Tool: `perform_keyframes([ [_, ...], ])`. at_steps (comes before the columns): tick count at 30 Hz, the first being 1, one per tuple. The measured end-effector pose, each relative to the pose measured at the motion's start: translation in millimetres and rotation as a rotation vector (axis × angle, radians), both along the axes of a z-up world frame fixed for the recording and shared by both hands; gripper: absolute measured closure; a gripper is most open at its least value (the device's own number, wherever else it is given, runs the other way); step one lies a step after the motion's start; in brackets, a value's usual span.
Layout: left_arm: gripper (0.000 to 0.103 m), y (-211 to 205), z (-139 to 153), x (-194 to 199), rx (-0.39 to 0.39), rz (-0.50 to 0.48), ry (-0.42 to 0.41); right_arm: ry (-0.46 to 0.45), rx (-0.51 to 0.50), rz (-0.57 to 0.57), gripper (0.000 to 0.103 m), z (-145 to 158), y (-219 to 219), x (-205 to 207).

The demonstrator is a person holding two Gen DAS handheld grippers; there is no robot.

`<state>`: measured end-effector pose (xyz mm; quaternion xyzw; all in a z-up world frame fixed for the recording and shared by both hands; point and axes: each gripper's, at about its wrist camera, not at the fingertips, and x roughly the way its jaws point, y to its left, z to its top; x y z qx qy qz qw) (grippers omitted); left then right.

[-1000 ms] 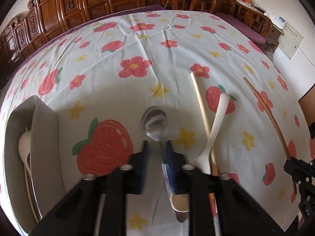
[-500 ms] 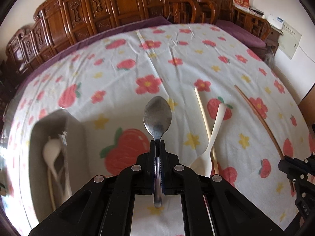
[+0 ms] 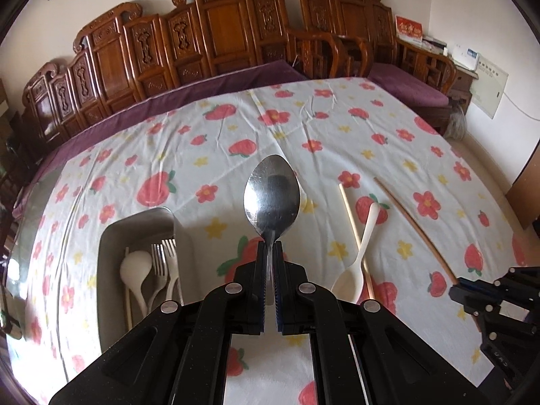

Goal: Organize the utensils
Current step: 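Carry the metal spoon and chopstick over the metal tray with both grippers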

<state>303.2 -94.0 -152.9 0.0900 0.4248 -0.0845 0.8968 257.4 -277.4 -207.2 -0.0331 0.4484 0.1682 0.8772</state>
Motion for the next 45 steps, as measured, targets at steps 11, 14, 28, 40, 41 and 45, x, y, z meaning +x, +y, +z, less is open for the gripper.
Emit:
perform_keyframes([
  [11, 0.100, 38.9, 34.4, -38.8, -0.028, 0.018, -0.063, -0.023, -0.003, 0.042, 0.097, 12.4, 33.0, -4.0],
  [14, 0.100, 54.0, 42.7, -50.2, -0.027, 0.031, -0.076, -0.036, 0.005, 0.059, 0.097, 20.6, 48.5, -4.0],
  [28, 0.100, 117.7, 40.8, -69.0, 0.003, 0.106, -0.064, -0.066, 0.044, 0.149, 0.097, 43.9, 125.9, -8.8],
  [40, 0.100, 141.4, -8.0, -59.4, 0.001, 0.132, 0.029, -0.051, 0.049, 0.181, 0.097, 40.1, 153.5, -7.1],
  [41, 0.100, 142.5, -11.6, -57.3, -0.004, 0.133, 0.035, -0.049, 0.047, 0.182, 0.097, 39.0, 154.6, -6.6],
  [45, 0.100, 144.3, -23.3, -48.4, -0.012, 0.136, 0.054, -0.039, 0.043, 0.181, 0.097, 33.8, 156.2, -1.2],
])
